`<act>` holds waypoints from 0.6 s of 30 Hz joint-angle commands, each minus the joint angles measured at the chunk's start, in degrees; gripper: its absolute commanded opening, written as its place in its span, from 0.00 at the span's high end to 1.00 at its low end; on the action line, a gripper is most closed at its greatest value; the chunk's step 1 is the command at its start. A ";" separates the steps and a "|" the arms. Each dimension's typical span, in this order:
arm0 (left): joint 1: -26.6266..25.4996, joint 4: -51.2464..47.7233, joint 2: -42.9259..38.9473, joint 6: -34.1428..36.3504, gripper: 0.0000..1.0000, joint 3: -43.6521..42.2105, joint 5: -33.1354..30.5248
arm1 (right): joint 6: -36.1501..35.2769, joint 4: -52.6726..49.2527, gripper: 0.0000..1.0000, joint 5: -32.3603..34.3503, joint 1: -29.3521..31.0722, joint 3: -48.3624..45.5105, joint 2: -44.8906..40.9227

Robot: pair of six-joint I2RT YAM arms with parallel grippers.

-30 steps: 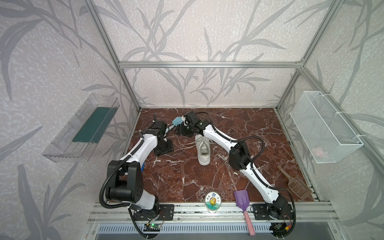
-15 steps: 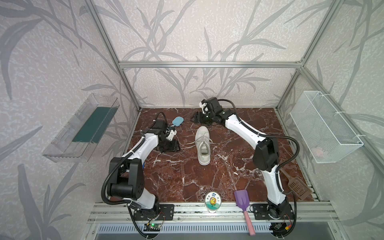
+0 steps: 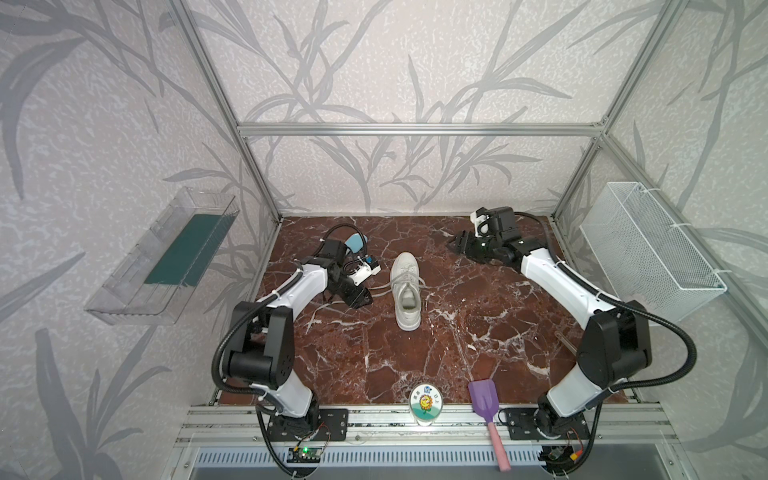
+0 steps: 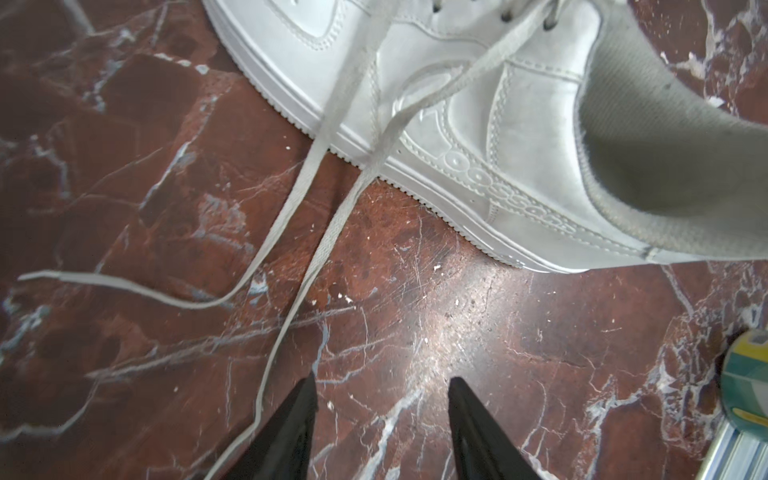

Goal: Tie the shoes

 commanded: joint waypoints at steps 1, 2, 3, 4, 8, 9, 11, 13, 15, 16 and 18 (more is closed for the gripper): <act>-1.33 -1.39 3.73 10.27 0.48 3.93 1.04 | -1.73 1.37 0.31 -0.03 -2.53 -2.00 -4.56; -1.69 -2.08 4.87 11.13 0.49 4.92 0.27 | -1.91 1.10 0.31 -0.18 -3.20 -2.31 -5.21; -2.20 -2.47 6.20 11.41 0.49 6.00 -0.88 | -2.19 0.75 0.31 -0.30 -3.95 -2.68 -5.91; -2.60 -2.67 7.39 11.35 0.51 6.91 -2.24 | -2.51 0.38 0.31 -0.38 -4.60 -3.03 -6.61; -3.89 -1.74 10.57 10.80 0.56 9.04 -6.33 | -3.10 -0.09 0.31 -0.96 -6.68 -4.38 -8.17; -4.13 -1.32 11.18 10.80 0.56 9.28 -6.86 | -3.16 -0.25 0.31 -1.18 -7.21 -4.74 -8.45; -4.64 -0.47 12.12 10.55 0.58 9.64 -7.89 | -3.23 -0.34 0.31 -1.74 -8.05 -5.27 -8.81; -4.96 0.03 12.98 10.37 0.59 9.97 -7.99 | -3.42 -0.59 0.31 -1.97 -8.74 -5.60 -9.11; -5.16 0.58 13.73 10.21 0.61 10.19 -8.77 | -3.53 -0.69 0.31 -2.12 -9.12 -5.80 -9.32; -5.32 0.92 14.15 10.10 0.62 10.26 -9.45 | -3.62 -0.75 0.31 -2.20 -9.31 -5.80 -9.34; -5.57 1.46 14.82 10.10 0.64 10.28 -11.12 | -3.63 -0.84 0.31 -2.33 -9.64 -5.79 -9.34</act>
